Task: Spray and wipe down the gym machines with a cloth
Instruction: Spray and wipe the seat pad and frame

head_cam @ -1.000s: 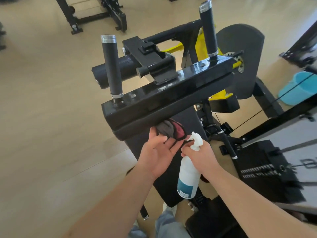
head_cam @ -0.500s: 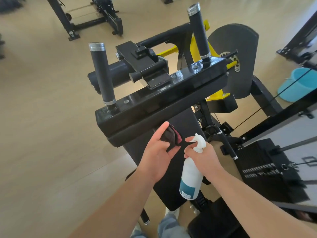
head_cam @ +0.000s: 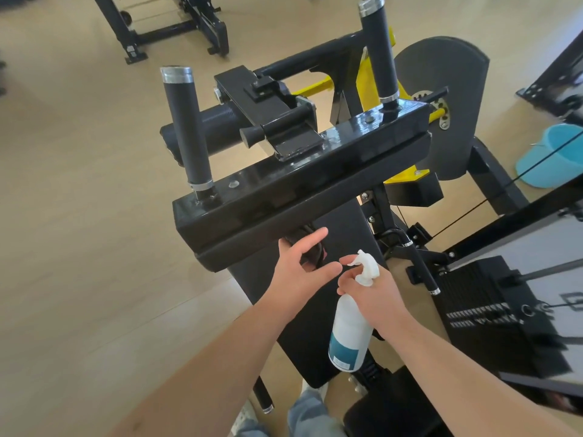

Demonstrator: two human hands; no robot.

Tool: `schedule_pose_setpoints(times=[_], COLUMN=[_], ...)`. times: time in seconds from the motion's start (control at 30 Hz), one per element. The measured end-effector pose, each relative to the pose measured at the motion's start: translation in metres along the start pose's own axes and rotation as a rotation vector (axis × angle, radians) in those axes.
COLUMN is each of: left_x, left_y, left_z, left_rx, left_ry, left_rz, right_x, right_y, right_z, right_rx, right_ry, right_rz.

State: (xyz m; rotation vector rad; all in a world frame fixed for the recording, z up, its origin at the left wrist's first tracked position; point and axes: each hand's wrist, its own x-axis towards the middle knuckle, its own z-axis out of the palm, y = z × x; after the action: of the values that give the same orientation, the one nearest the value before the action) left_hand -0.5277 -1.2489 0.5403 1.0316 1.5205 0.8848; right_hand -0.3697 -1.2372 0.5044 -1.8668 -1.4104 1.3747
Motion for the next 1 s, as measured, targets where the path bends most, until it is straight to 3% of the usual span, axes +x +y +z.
schedule_pose_setpoints(times=[0.47,0.77,1.0], left_x=[0.065,0.129,0.168], left_y=[0.017,0.045,0.064], left_z=[0.047,0.098,0.15], left_rx=[0.124,0.206,0.211], left_ry=[-0.146,-0.337,-0.288], left_rz=[0.072,0.115,0.146], right_x=[0.035,0.072,0.091], right_y=[0.01,0.02,0.03], right_z=[-0.03,-0.072,-0.095], right_rx=[0.063,0.102,0.179], right_ry=[0.104,0.167,0.223], right_rz=[0.114,0.207,0.201])
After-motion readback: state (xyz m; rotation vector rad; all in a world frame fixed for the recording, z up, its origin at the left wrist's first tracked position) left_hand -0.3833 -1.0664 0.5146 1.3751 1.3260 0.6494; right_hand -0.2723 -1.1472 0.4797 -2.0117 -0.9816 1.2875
